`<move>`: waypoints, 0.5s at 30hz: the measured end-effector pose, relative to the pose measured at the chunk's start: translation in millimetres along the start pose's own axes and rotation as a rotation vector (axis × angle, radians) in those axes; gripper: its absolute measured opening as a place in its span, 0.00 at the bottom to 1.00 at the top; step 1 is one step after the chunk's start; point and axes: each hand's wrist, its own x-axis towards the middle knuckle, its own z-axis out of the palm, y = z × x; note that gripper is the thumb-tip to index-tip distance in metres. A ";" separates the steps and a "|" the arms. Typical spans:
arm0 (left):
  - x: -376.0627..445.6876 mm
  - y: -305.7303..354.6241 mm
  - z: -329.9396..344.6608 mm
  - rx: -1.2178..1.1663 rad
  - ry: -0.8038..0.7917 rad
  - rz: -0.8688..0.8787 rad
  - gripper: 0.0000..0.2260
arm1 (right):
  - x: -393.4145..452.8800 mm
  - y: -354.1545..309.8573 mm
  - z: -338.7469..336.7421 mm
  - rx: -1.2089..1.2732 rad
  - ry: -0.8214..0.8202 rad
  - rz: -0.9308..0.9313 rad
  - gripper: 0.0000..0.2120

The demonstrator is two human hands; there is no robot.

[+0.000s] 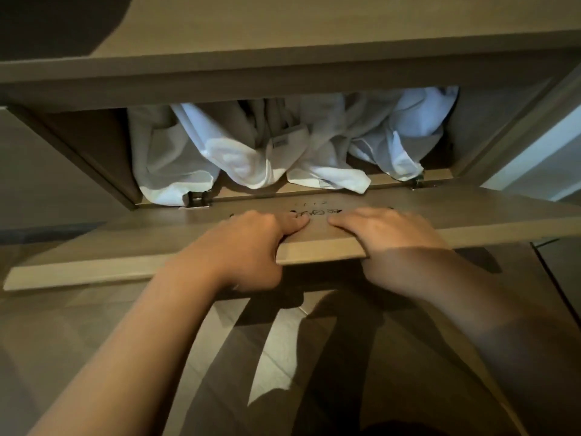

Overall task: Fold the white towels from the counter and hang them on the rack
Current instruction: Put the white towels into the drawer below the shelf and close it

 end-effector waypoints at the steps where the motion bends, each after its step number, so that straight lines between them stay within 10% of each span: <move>1: -1.1 0.4 11.1 0.009 -0.060 -0.002 0.42 | -2.1 -1.4 8.2 0.003 -0.070 0.011 0.37; 10: -6.6 8.8 146.4 0.284 0.027 -0.055 0.52 | -14.9 9.6 158.7 -0.216 -0.022 0.031 0.60; 15: 5.7 -11.1 189.7 0.345 0.104 -0.027 0.58 | 2.3 20.1 196.0 -0.342 -0.028 0.046 0.53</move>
